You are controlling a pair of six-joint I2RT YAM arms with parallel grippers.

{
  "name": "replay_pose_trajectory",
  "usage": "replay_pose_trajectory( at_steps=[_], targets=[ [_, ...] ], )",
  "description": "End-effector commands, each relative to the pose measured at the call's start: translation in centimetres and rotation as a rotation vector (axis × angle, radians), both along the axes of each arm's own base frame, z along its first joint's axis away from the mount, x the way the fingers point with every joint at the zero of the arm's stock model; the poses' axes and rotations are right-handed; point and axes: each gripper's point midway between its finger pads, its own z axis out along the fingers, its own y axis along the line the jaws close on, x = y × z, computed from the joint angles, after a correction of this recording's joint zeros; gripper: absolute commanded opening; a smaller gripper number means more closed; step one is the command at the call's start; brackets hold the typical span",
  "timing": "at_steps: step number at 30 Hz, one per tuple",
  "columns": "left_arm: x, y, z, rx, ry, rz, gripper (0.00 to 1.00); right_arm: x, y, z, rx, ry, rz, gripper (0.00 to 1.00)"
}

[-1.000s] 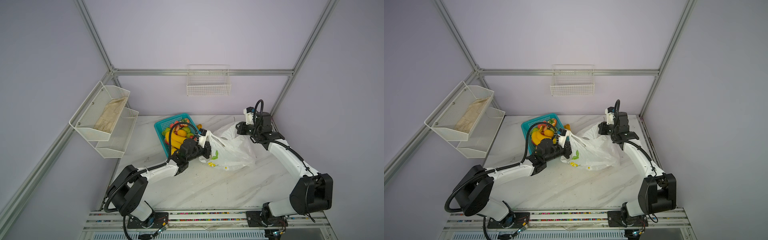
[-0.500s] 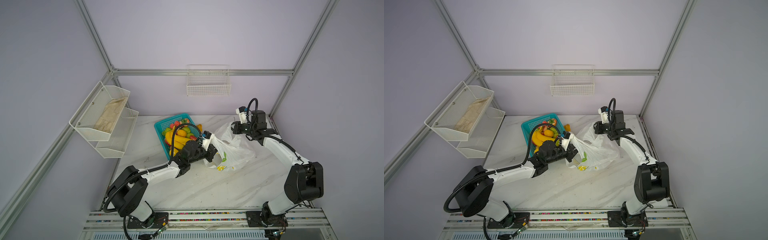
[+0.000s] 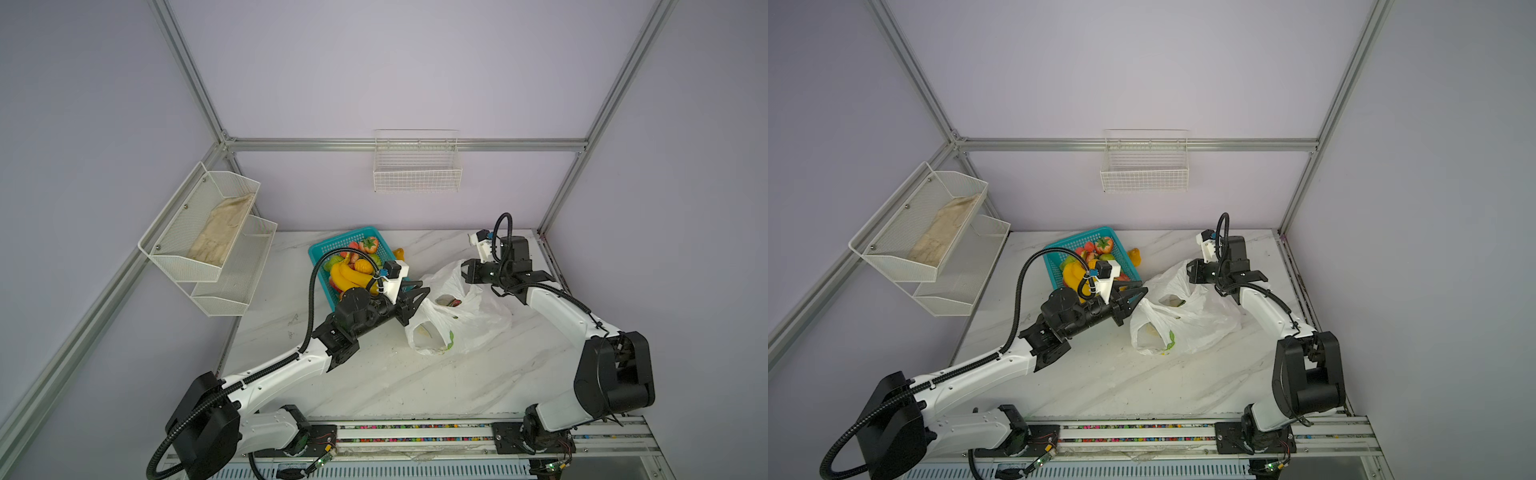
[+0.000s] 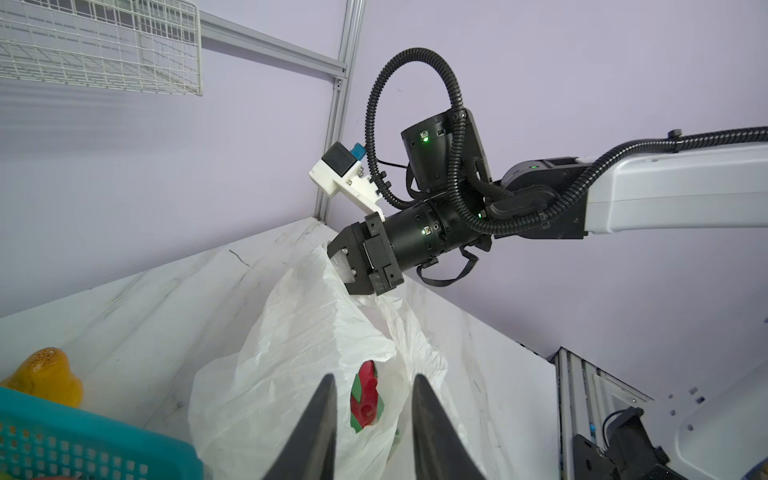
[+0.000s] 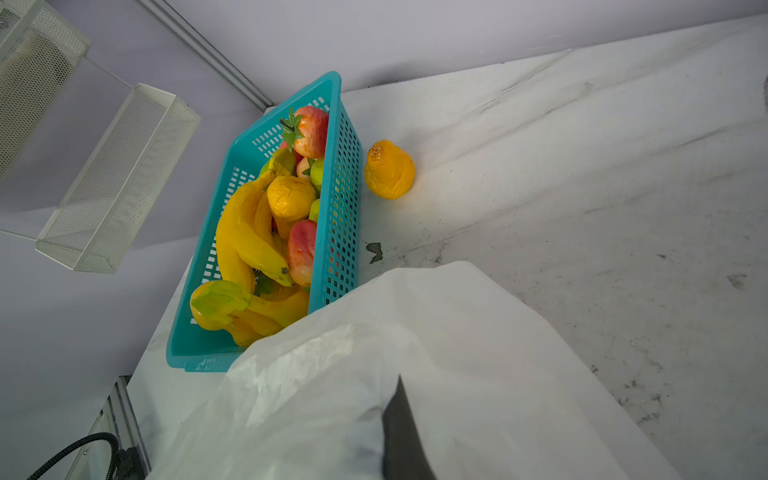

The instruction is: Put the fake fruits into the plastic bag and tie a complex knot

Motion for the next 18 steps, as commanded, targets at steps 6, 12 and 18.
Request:
replay_pose_trajectory(
  at_steps=[6, 12, 18],
  targets=[
    [-4.1, -5.3, -0.8, -0.003, 0.076, -0.212, 0.49, -0.4, -0.2, 1.6, 0.033, -0.034, -0.035, 0.0],
    [-4.9, -6.5, -1.6, 0.031, 0.07, -0.217, 0.6, -0.6, -0.5, 1.4, 0.011, -0.031, -0.047, 0.0],
    [-4.5, -4.5, -2.8, 0.089, 0.11, -0.124, 0.64, -0.5, -0.8, 1.1, -0.006, -0.022, -0.065, 0.0]
  ],
)
